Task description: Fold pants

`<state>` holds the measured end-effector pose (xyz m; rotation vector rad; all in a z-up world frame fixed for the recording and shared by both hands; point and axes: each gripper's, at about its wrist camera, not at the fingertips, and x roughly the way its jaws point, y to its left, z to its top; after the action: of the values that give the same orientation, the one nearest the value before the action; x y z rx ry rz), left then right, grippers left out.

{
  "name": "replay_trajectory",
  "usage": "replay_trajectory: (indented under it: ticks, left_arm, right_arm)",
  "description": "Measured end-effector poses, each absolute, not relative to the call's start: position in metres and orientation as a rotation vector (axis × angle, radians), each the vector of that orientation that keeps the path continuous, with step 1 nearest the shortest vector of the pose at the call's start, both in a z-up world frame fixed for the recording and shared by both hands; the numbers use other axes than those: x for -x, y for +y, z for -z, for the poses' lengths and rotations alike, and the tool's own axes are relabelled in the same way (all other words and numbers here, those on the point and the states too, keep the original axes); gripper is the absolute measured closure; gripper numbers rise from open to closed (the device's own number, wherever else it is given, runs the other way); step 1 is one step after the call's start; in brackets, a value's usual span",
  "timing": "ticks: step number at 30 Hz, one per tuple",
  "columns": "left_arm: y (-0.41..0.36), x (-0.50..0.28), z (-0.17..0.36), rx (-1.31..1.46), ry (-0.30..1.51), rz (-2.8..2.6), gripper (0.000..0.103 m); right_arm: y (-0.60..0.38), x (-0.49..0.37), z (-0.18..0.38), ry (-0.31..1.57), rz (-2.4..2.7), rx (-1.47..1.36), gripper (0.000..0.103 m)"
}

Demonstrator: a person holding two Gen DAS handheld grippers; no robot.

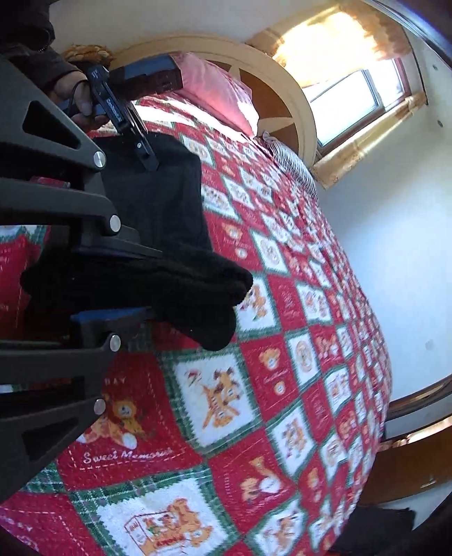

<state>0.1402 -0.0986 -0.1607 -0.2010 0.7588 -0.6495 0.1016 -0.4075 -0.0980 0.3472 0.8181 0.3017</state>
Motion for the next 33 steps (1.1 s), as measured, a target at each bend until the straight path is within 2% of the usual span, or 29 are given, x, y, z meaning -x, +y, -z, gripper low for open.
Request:
replay_trajectory:
  ticks: [6, 13, 19, 24, 25, 27, 28, 29, 30, 32, 33]
  left_arm:
    - [-0.069, -0.134, 0.14, 0.24, 0.699, 0.618, 0.081]
    - [0.011, -0.133, 0.112, 0.247, 0.611, 0.472, 0.081]
    - [0.086, -0.128, 0.112, 0.257, 0.601, 0.29, 0.081]
    - [0.13, -0.13, 0.14, 0.271, 0.656, 0.168, 0.08]
    - [0.135, -0.133, 0.148, 0.278, 0.676, 0.15, 0.078]
    - [0.139, -0.138, 0.164, 0.269, 0.717, 0.101, 0.061]
    - [0.142, -0.138, 0.169, 0.269, 0.717, 0.071, 0.044]
    - [0.144, -0.138, 0.172, 0.28, 0.709, 0.049, 0.034]
    - [0.145, -0.137, 0.172, 0.284, 0.705, 0.042, 0.031]
    - [0.149, -0.136, 0.174, 0.287, 0.704, 0.027, 0.021]
    - [0.152, -0.135, 0.175, 0.292, 0.702, 0.021, 0.02]
  right_arm:
    - [-0.37, -0.108, 0.06, 0.779, -0.382, -0.269, 0.079]
    - [-0.295, -0.165, 0.05, 0.772, -0.519, -0.215, 0.079]
    - [-0.204, -0.225, 0.073, 0.816, -0.668, -0.224, 0.079]
    - [-0.146, -0.25, 0.114, 0.907, -0.714, -0.219, 0.079]
    - [-0.139, -0.253, 0.123, 0.928, -0.712, -0.215, 0.079]
    - [-0.134, -0.257, 0.138, 0.947, -0.667, -0.191, 0.075]
    - [-0.137, -0.26, 0.143, 0.955, -0.646, -0.196, 0.073]
    - [-0.142, -0.263, 0.147, 0.97, -0.633, -0.21, 0.066]
    - [-0.147, -0.266, 0.149, 0.98, -0.616, -0.212, 0.059]
    - [-0.154, -0.267, 0.15, 0.977, -0.585, -0.183, 0.054]
    - [-0.157, -0.266, 0.15, 0.969, -0.578, -0.168, 0.051]
